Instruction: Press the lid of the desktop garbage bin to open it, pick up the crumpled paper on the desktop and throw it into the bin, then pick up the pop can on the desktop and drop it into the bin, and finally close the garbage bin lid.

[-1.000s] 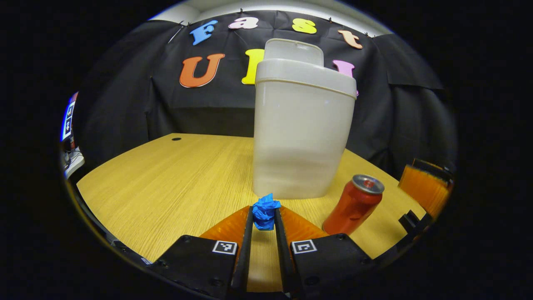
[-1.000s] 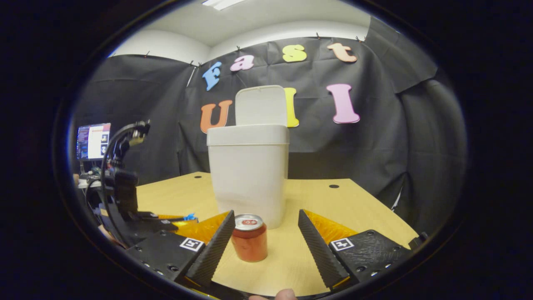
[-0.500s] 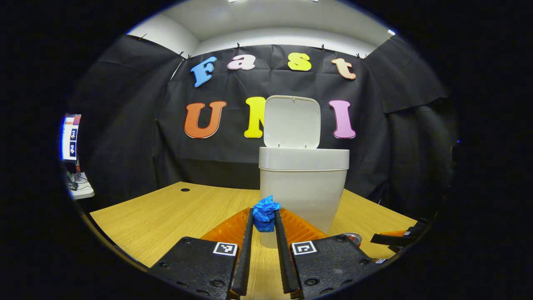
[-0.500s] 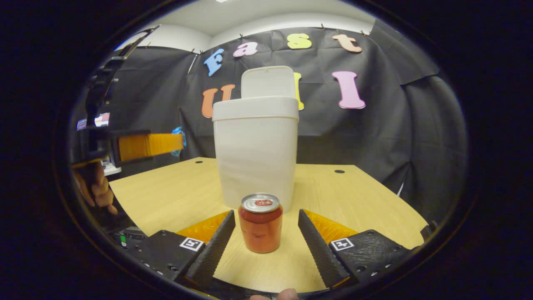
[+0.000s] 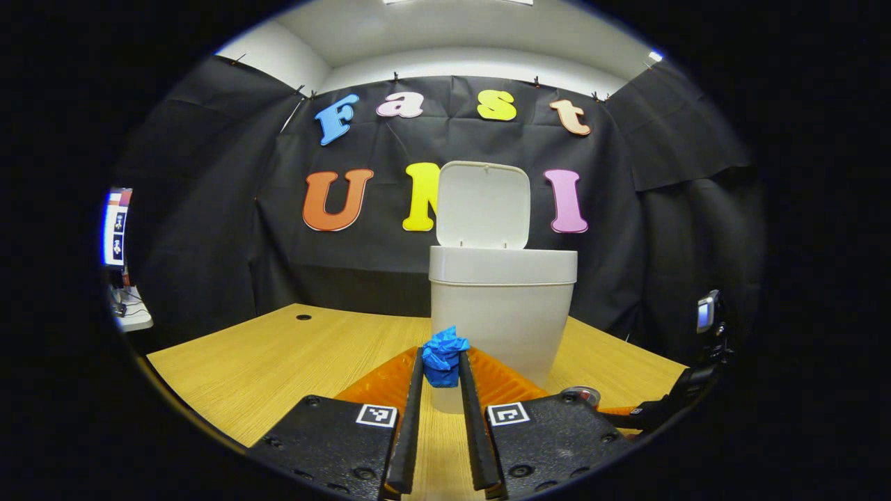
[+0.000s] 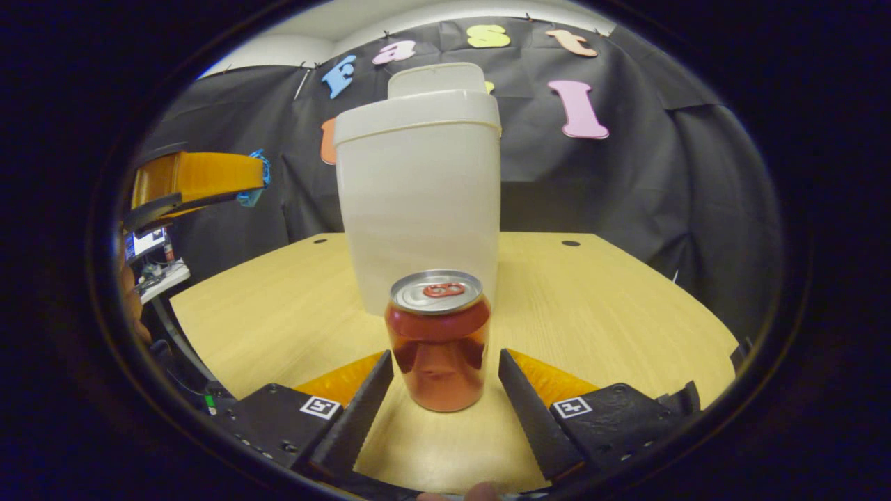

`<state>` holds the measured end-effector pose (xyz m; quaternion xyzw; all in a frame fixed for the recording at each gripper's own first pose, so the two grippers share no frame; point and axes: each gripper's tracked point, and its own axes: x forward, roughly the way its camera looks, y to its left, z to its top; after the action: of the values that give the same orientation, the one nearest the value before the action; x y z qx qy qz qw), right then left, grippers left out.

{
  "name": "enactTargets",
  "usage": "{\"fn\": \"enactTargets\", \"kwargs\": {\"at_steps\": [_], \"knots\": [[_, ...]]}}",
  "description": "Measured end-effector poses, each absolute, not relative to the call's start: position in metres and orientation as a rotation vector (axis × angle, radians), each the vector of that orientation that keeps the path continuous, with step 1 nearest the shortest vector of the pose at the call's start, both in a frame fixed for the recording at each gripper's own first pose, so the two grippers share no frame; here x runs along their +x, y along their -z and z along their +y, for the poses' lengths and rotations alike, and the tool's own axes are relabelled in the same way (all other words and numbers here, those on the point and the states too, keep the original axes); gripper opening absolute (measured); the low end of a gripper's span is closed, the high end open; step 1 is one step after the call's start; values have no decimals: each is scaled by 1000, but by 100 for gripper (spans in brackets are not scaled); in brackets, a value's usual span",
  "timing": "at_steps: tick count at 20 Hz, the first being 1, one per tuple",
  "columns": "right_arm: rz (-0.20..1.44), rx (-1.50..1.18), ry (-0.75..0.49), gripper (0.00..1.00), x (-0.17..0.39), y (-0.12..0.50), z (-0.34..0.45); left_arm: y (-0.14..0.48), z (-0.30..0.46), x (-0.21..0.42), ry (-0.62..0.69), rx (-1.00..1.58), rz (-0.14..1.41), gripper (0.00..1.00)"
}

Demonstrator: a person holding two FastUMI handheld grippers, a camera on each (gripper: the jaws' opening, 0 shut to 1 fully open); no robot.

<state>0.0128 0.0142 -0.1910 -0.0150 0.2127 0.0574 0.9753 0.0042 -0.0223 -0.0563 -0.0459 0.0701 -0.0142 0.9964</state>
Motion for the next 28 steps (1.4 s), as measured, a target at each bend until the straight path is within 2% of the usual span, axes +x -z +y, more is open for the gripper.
{"fn": "enactTargets", "kwargs": {"at_steps": [9, 10, 11, 16, 20, 27, 28], "knots": [[490, -9, -95, 94, 26, 209, 11, 62, -23, 7, 38, -95, 154, 33], [491, -7, -94, 93, 26, 208, 11, 63, -25, 8, 40, -99, 155, 33], [488, -14, -99, 84, 26, 209, 10, 66, -25, 7, 45, -106, 157, 33], [456, -46, -148, 82, 18, 193, 5, 64, -29, 13, 47, -122, 169, 33], [460, 17, -191, 82, 7, 178, -6, 34, -45, 27, 81, -131, 145, 33], [424, 50, -168, 81, -11, 156, -49, -57, -35, 69, 52, -82, 19, 33], [423, 63, -166, 81, -14, 154, -53, -64, -42, 76, 77, -76, 16, 29]]}}
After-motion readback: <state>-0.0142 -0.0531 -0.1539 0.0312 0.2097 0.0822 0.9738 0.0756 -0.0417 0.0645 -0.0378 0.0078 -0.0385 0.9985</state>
